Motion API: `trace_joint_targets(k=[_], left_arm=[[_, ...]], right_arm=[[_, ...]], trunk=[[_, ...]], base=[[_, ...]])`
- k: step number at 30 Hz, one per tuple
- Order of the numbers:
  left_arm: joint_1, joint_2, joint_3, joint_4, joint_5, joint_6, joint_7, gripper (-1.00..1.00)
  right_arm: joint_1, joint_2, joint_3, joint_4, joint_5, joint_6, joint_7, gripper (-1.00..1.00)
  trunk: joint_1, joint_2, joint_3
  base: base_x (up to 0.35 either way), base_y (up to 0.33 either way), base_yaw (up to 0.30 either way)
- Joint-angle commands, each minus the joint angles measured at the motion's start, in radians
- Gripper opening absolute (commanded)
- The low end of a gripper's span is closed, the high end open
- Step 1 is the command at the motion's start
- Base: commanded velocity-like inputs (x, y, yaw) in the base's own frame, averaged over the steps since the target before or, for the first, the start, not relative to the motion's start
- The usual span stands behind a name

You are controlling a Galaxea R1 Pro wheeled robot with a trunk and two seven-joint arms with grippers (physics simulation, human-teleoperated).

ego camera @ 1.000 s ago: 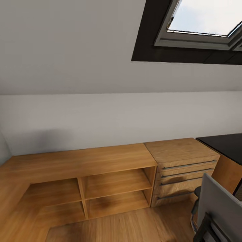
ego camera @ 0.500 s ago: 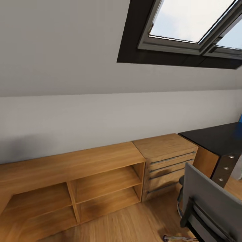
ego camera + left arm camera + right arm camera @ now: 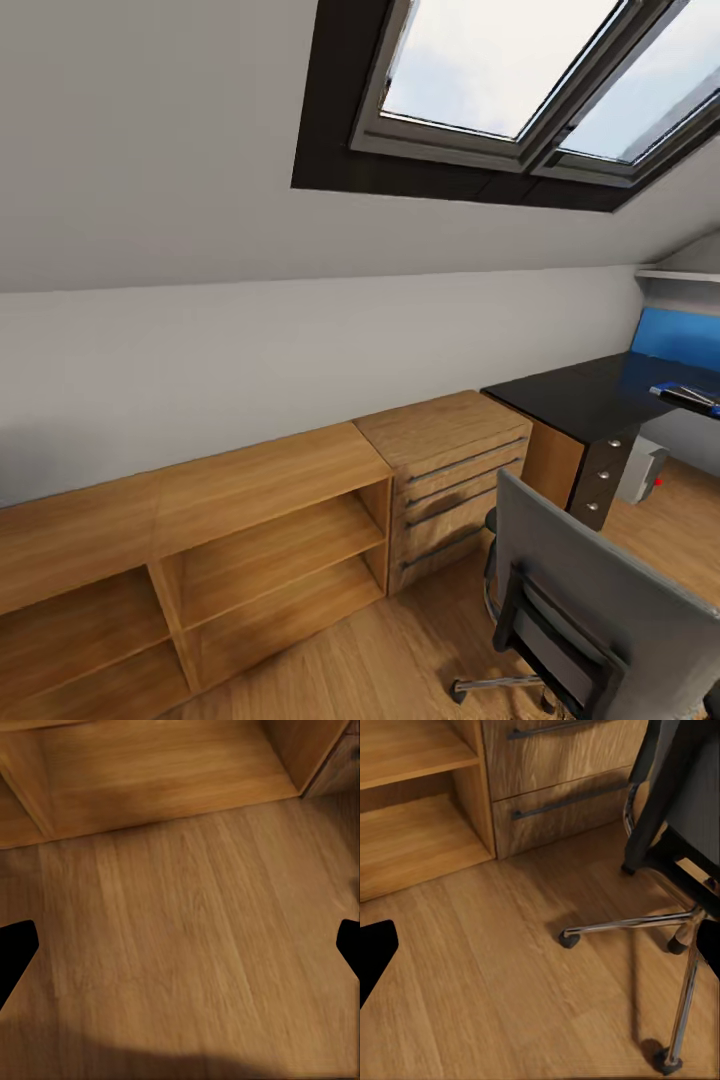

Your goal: In the bedroom, organize the workspace by keeping the computer under the desk, ensuring the monitor is on the desk, placing the keyboard on the desk next to the monitor, placing the mouse on the desk next to the keyboard, moving the folder from the swivel chair onto the desk next to the mouse, stacking the notebook on top of the folder with the pen on top of the notebook, and positioning the swivel chair next to the desk.

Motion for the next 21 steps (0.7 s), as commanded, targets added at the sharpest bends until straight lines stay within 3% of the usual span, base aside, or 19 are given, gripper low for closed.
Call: trace_joint_targets(k=[1, 14, 21], left_arm=[[-0.001, 0.001, -0.008, 0.000, 0.010, -0.005, 0.007, 1.00], [-0.001, 0.001, -0.009, 0.003, 0.012, -0.003, 0.007, 1.00], [-0.001, 0.004, -0.009, 0.062, 0.012, -0.001, 0.006, 1.00]], right_arm=[[-0.001, 0.000, 0.009, 0.001, -0.009, -0.003, -0.002, 1.00], [-0.001, 0.000, 0.009, 0.001, -0.006, -0.003, -0.002, 1.00], [-0.001, -0.002, 0.007, 0.013, -0.006, -0.002, -0.003, 1.00]], trunk=[[0.000, -0.001, -0.001], [0.000, -0.001, 0.005], [0.000, -0.001, 0.009]], base=[[0.000, 0.000, -0.291], [0.000, 0.000, -0.291], [0.076, 0.000, -0.291]])
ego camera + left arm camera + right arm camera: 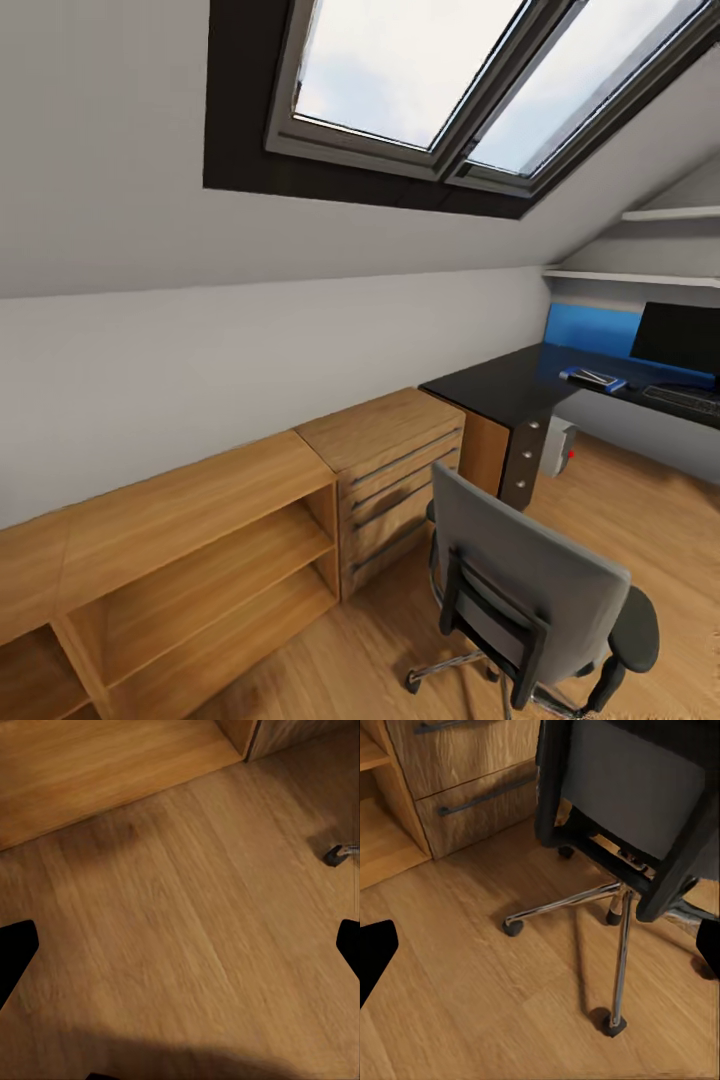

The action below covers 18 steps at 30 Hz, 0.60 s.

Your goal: In the bedroom, organize the workspace by keeping the computer under the desk, ensuring the monitor is on the desk, placing the keyboard on the desk next to the monitor, placing the mouse on the desk next to the keyboard, moving the folder from the swivel chair onto the desk next to the mouse, stacking the notebook on top of the folder with the pen on top of the notebook, and positioning the swivel chair next to the desk.

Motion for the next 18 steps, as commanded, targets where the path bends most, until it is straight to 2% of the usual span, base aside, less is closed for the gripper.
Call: trace_joint_targets(k=[1, 2, 3, 5, 7, 10, 12, 14, 16, 18], left_arm=[[-0.001, 0.001, -0.008, 0.003, 0.010, -0.005, 0.007, 1.00], [-0.001, -0.001, -0.010, 0.038, 0.008, -0.015, 0.007, 1.00], [-0.001, -0.001, -0.011, 0.048, 0.008, -0.023, 0.007, 1.00], [-0.001, 0.003, -0.010, 0.101, 0.008, -0.089, 0.007, 1.00], [-0.001, 0.013, -0.010, 0.167, 0.008, -0.179, 0.008, 1.00], [-0.001, 0.041, -0.010, 0.276, 0.010, -0.361, 0.009, 1.00], [-0.001, 0.052, -0.010, 0.328, 0.009, -0.439, 0.009, 1.00], [-0.001, 0.055, -0.011, 0.368, 0.008, -0.520, 0.008, 1.00], [-0.002, 0.055, -0.017, 0.406, 0.006, -0.630, 0.005, 1.00], [-0.002, 0.055, -0.024, 0.435, 0.002, -0.694, 0.004, 1.00]], right_arm=[[-0.001, -0.001, 0.008, 0.006, -0.011, -0.003, -0.002, 1.00], [-0.001, -0.007, 0.007, 0.060, -0.012, -0.003, -0.002, 1.00], [-0.001, -0.007, 0.007, 0.072, -0.012, -0.004, -0.002, 1.00], [-0.001, -0.008, 0.007, 0.117, -0.012, -0.009, -0.003, 1.00], [0.000, -0.011, 0.006, 0.154, -0.013, -0.011, -0.004, 1.00], [0.005, -0.043, 0.006, 0.174, -0.019, -0.017, -0.007, 1.00], [0.008, -0.051, 0.005, 0.177, -0.020, -0.024, -0.007, 1.00], [0.010, -0.055, 0.005, 0.179, -0.020, -0.038, -0.007, 1.00], [0.019, -0.056, 0.006, 0.180, -0.020, -0.063, -0.007, 1.00], [0.027, -0.056, 0.007, 0.180, -0.020, -0.087, -0.007, 1.00]], trunk=[[0.000, -0.001, -0.001], [0.000, -0.001, 0.000], [0.000, -0.001, 0.001], [0.000, -0.001, 0.002], [0.000, -0.001, 0.004], [0.000, -0.001, 0.007], [0.000, -0.001, 0.009], [0.000, -0.001, 0.011], [0.000, -0.001, 0.013], [0.000, -0.001, 0.015]], base=[[0.119, 0.000, -0.288], [0.047, 0.000, -0.279], [0.037, 0.000, -0.276], [0.020, 0.000, -0.269], [0.008, 0.000, -0.258], [0.003, 0.000, -0.228], [0.001, 0.000, -0.216], [0.000, 0.000, -0.212], [0.000, 0.000, -0.210], [0.000, 0.000, -0.210]])
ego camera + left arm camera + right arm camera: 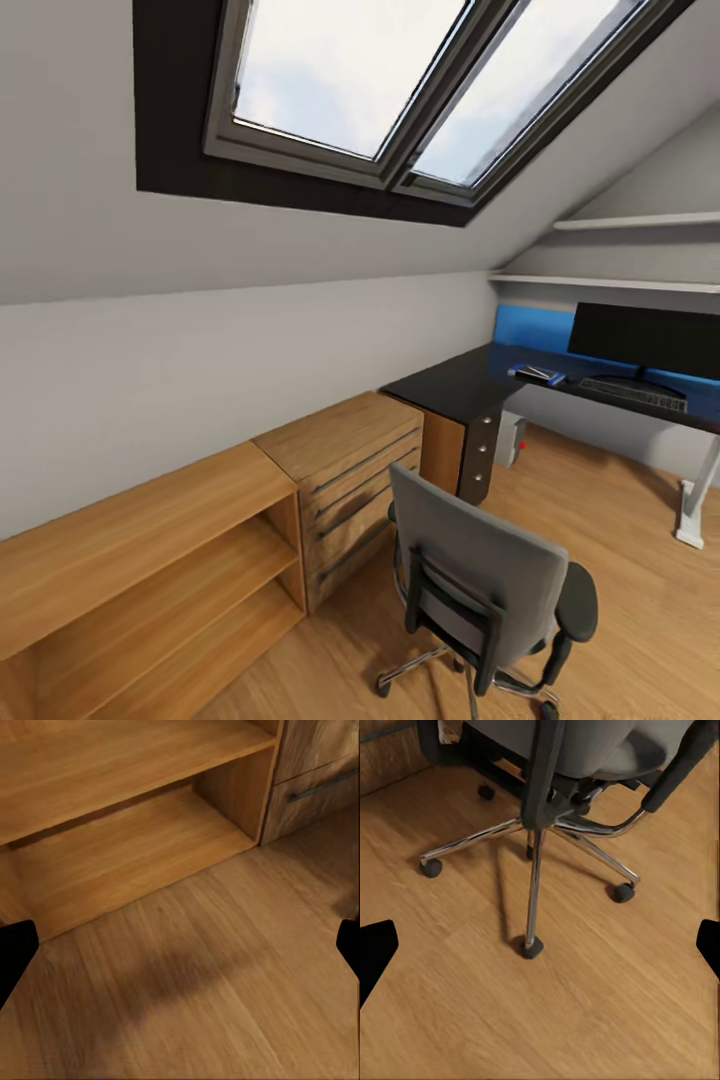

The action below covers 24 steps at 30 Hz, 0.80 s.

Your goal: In the bedroom, organize the workspace by keeping the computer under the desk, ensuring the monitor is on the desk, placing the keyboard on the desk next to the monitor, placing the mouse on the desk next to the keyboard, moving the folder from the swivel chair onto the desk next to the mouse, stacking the notebook on top of the folder with the pen on top of the notebook, and positioning the swivel chair next to the desk.

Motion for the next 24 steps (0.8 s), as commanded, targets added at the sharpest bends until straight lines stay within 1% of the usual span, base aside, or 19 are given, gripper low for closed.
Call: trace_joint_targets(k=[1, 2, 3, 6, 9, 12, 15, 19, 24], left_arm=[[-0.001, 0.000, -0.012, 0.011, 0.002, -0.021, 0.004, 1.00], [-0.001, 0.000, -0.014, 0.018, -0.003, -0.037, 0.004, 1.00], [-0.001, 0.008, -0.019, 0.039, -0.028, -0.089, 0.005, 1.00], [-0.001, 0.023, -0.021, 0.048, -0.040, -0.109, 0.005, 1.00], [0.014, 0.027, -0.021, 0.050, -0.043, -0.112, 0.004, 1.00], [0.053, 0.028, -0.022, 0.051, -0.044, -0.112, -0.003, 1.00], [0.078, 0.028, -0.022, 0.051, -0.044, -0.110, -0.041, 1.00], [0.089, 0.026, -0.022, 0.051, -0.044, -0.108, -0.080, 1.00], [0.092, 0.028, -0.022, 0.051, -0.043, -0.108, -0.086, 1.00]], right_arm=[[0.001, 0.000, 0.009, 0.002, -0.010, -0.013, 0.001, 1.00], [0.003, 0.000, 0.009, 0.002, -0.010, -0.022, 0.001, 1.00], [0.021, -0.001, 0.009, 0.003, -0.010, -0.072, 0.001, 1.00], [0.060, -0.002, 0.008, 0.003, -0.010, -0.135, 0.001, 1.00], [0.081, -0.001, 0.009, 0.003, -0.010, -0.153, 0.001, 1.00], [0.098, 0.000, 0.009, 0.003, -0.009, -0.168, 0.001, 1.00], [0.117, 0.002, 0.009, 0.003, -0.009, -0.204, 0.001, 1.00], [0.140, 0.003, 0.009, 0.003, -0.007, -0.206, 0.002, 1.00], [0.146, 0.003, 0.009, 0.003, -0.007, -0.206, 0.002, 1.00]], trunk=[[0.000, -0.001, 0.000], [0.000, -0.001, 0.001], [0.000, -0.001, 0.002], [0.000, -0.001, 0.005], [0.000, -0.001, 0.008], [0.000, -0.001, 0.011], [0.000, -0.001, 0.014], [0.000, -0.001, 0.019], [0.000, -0.001, 0.024]], base=[[0.000, 0.000, -0.209], [0.000, 0.000, -0.209], [0.000, 0.000, -0.210], [0.000, 0.000, -0.212], [0.000, 0.000, -0.214], [0.000, 0.000, -0.215], [0.000, 0.000, -0.215], [0.000, 0.000, -0.215], [0.000, 0.000, -0.215]])
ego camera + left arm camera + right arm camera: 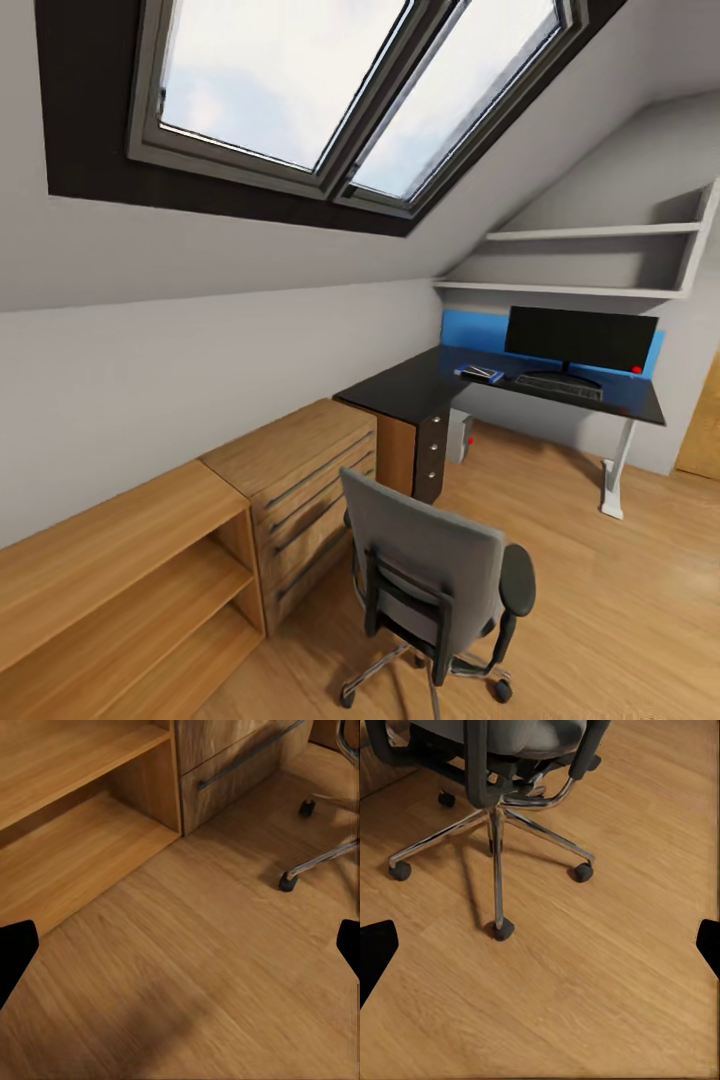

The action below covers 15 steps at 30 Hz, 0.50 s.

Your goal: In the bedroom, organize the workspace by keeping the computer under the desk, ensuring the monitor is on the desk, placing the keyboard on the desk next to the monitor, placing the mouse on the desk next to the keyboard, moving the folder from the swivel chair onto the desk next to the mouse, stacking the notebook on top of the folder with the pen on top of the notebook, and positioning the swivel chair next to the desk.

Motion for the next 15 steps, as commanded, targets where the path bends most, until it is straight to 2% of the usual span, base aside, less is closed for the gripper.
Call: trace_joint_targets(k=[1, 6, 11, 15], left_arm=[[0.001, 0.001, -0.009, -0.002, 0.008, -0.001, 0.003, 1.00], [0.001, 0.002, -0.009, -0.002, 0.008, 0.000, 0.002, 1.00], [0.001, 0.002, -0.008, -0.002, 0.008, 0.011, 0.002, 1.00], [0.001, 0.002, -0.008, -0.002, 0.008, 0.020, 0.003, 1.00]], right_arm=[[0.000, 0.000, 0.009, 0.001, -0.010, -0.003, 0.000, 1.00], [0.001, 0.001, 0.009, 0.002, -0.011, -0.003, 0.000, 1.00], [0.001, -0.001, 0.008, 0.001, -0.012, 0.032, 0.000, 1.00], [0.001, -0.002, 0.008, 0.001, -0.013, 0.040, 0.000, 1.00]], trunk=[[0.000, -0.001, 0.000], [0.000, -0.001, 0.005], [0.000, -0.001, 0.009], [0.000, -0.001, 0.012]], base=[[0.000, 0.000, -0.216], [0.000, 0.068, -0.224], [0.012, 0.265, -0.244], [0.143, 0.282, -0.265]])
